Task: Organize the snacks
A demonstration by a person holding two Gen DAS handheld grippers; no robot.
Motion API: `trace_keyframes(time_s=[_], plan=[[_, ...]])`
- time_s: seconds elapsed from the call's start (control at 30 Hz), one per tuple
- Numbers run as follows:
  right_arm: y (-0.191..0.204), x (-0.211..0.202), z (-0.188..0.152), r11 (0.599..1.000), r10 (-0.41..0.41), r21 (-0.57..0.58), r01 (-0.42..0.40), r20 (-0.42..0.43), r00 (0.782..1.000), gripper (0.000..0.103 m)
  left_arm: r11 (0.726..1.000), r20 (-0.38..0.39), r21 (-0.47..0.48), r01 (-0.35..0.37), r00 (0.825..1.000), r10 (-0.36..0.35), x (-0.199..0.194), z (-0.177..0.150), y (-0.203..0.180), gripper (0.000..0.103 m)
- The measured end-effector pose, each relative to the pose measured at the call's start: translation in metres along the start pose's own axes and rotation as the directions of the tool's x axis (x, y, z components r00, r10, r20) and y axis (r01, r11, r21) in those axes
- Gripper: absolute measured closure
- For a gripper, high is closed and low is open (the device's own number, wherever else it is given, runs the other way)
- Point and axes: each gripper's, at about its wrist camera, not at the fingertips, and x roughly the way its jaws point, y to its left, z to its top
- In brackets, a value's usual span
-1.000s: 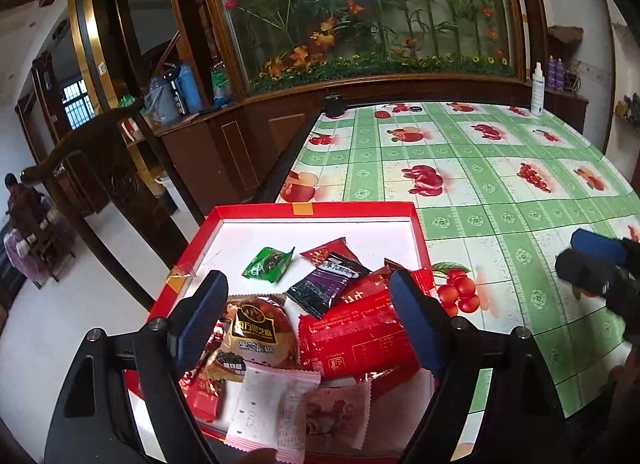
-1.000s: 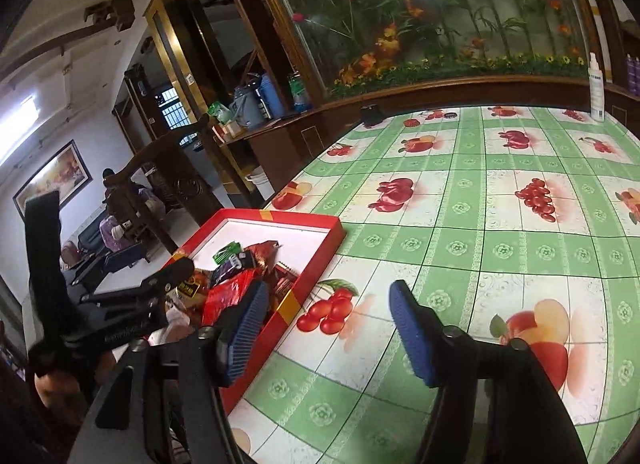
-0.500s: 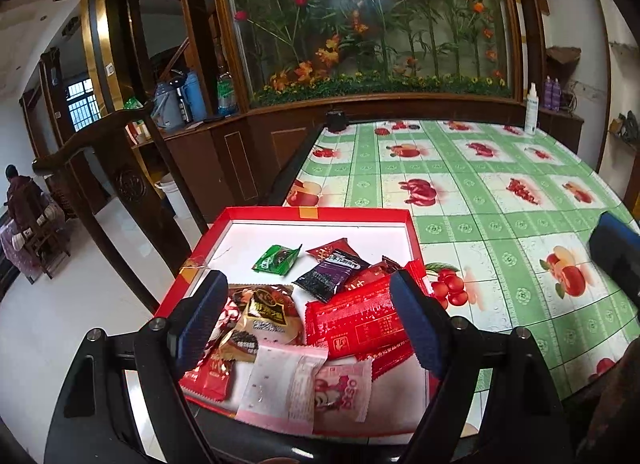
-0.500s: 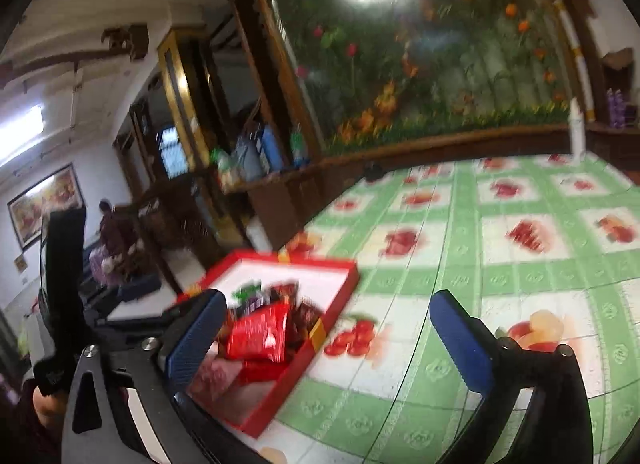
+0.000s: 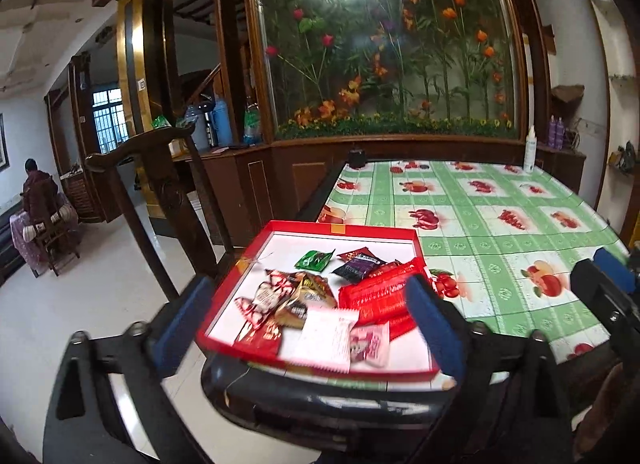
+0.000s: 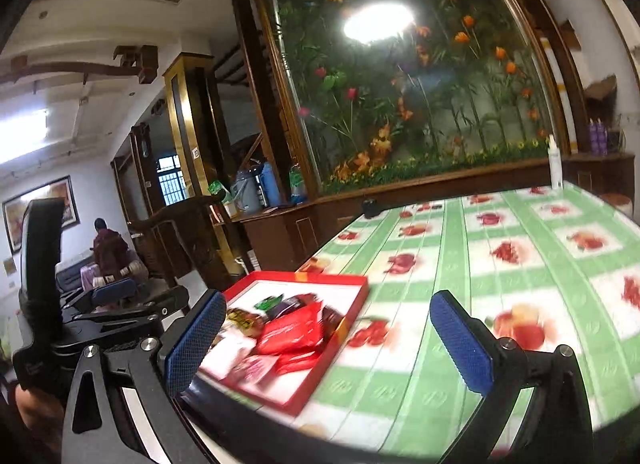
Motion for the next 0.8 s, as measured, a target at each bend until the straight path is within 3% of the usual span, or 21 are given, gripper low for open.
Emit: trace_keyframes(time_s=[0.2, 0.3, 0.47, 0.8], plan=[[0.036, -0.043, -0.002, 1.0, 0.011, -0.02, -0.01, 0.01, 1.0, 0.0, 1.0, 0.13, -0.001, -0.011, 0.991, 0.011, -0.049, -0.012, 0.023, 0.0], [0.056, -0.064, -0.006, 0.995, 0.005, -0.104, 0.002, 0.064, 0.998, 0.0, 0.999, 0.112, -0.02, 0.026, 0.993, -0.024, -0.053, -0.01, 0.028, 0.0], [0.069, -0.068, -0.011, 0.969, -0.034, -0.24, 0.066, 0.135, 0.99, 0.0, 0.998, 0.099, -0.056, 0.007, 0.995, -0.001, -0.046, -0.009, 0.024, 0.0], [0.036, -0.042, -0.012, 0.994, -0.109, -0.025, 0.11, 0.05, 0.993, 0.0, 0.999, 0.04, -0.036, -0.018, 0.999, 0.019, -0.036, -0.019, 0.025, 0.0]])
